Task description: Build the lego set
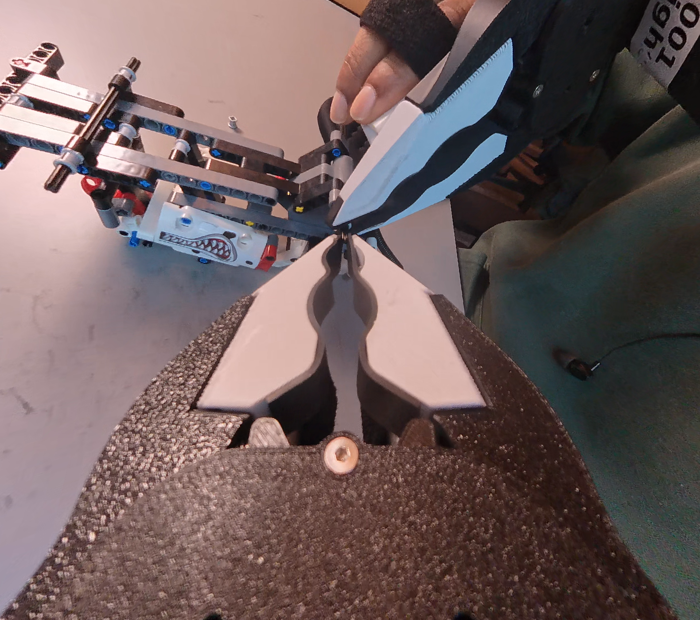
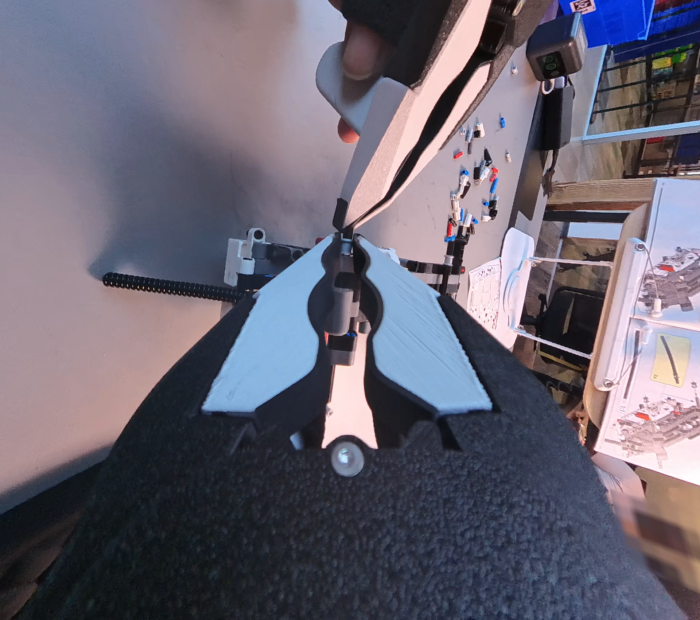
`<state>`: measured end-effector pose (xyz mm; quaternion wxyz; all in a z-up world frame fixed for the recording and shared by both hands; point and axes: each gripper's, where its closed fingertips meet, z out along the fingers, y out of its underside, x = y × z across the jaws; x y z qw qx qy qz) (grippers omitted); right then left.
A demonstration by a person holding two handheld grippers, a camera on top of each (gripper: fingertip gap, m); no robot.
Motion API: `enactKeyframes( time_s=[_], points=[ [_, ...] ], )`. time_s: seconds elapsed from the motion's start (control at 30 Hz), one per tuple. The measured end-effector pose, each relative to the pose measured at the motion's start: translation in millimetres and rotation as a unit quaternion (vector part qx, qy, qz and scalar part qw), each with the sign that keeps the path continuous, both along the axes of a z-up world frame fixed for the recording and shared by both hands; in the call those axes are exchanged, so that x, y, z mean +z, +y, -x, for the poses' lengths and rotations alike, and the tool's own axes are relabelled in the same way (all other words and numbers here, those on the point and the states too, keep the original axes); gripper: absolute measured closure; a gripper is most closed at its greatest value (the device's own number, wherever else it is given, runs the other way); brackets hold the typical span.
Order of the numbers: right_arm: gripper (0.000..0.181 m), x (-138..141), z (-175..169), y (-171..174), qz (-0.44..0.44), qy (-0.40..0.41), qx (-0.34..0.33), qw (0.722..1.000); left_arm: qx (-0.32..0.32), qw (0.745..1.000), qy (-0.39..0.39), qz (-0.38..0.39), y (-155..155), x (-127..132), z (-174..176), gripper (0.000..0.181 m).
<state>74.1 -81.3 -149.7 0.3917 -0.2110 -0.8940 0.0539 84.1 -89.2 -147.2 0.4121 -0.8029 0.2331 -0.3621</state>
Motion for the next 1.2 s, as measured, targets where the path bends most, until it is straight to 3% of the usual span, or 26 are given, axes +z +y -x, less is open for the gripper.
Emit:
enactKeyframes(
  time_s=[0.57,0.67,0.7,0.97,1.2],
  points=[
    [0.175,1.7,3.2,-3.5,0.03,0.023,-0.002,0.999,-0.002,1.0,-0.007,0.004,-4.6,0.9,5.5,0.179],
    [0.147,12.2,-4.4,-5.5,0.115,0.031,-0.008,0.993,0.007,1.0,-0.011,-0.009,-1.9,3.1,5.8,0.178],
    [0.146,19.9,-8.9,-3.0,0.149,0.037,-0.013,0.988,0.006,1.0,-0.012,-0.01,-1.7,3.2,5.8,0.178],
    [0.164,18.3,-47.4,44.9,0.307,0.071,-0.08,0.946,-0.001,1.0,0.011,-0.017,1.1,2.4,-1.8,0.17],
    [0.18,10.1,-42.9,40.4,0.31,0.072,-0.048,0.947,0.007,0.999,0.042,-0.011,6.8,-1.6,-2.3,0.175]
  ],
)
